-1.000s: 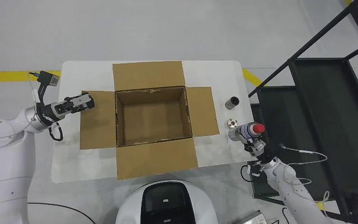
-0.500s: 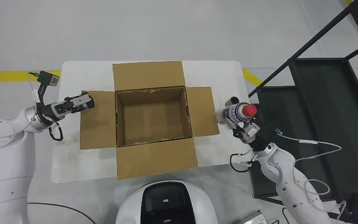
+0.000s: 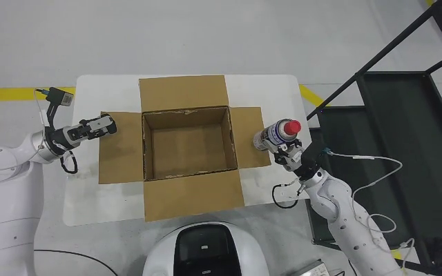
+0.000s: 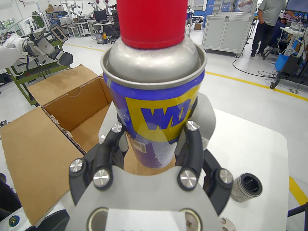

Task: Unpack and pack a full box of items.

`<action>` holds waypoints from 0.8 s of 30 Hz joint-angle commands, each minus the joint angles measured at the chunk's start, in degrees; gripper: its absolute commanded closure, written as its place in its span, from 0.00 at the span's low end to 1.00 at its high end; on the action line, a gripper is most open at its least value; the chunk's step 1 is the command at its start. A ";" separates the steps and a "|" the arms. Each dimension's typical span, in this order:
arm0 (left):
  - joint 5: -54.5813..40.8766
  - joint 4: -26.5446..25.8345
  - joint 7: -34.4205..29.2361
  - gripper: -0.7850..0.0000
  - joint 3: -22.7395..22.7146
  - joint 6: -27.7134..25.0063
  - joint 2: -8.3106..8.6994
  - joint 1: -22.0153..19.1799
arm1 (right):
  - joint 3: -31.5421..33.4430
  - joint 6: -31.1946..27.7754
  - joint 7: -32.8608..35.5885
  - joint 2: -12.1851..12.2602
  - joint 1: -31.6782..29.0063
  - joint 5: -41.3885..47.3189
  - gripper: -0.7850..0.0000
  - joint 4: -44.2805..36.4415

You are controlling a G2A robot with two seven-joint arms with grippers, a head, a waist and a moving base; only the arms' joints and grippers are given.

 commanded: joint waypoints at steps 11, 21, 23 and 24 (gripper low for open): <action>0.00 0.00 0.00 0.00 0.00 0.00 0.00 0.00 | -0.04 0.36 0.68 -0.02 -0.02 -0.10 1.00 0.05; 0.00 0.00 0.00 0.00 0.00 0.00 0.00 0.00 | -3.78 -1.00 21.58 -0.04 5.94 -7.19 1.00 -9.46; 0.00 0.00 0.00 0.00 0.00 0.00 0.00 0.00 | -4.71 -2.34 25.46 -0.01 7.12 -8.61 1.00 -11.96; 0.00 0.00 0.00 0.00 0.00 0.00 0.00 0.00 | -5.29 -3.16 27.81 0.01 7.74 -9.36 1.00 -13.11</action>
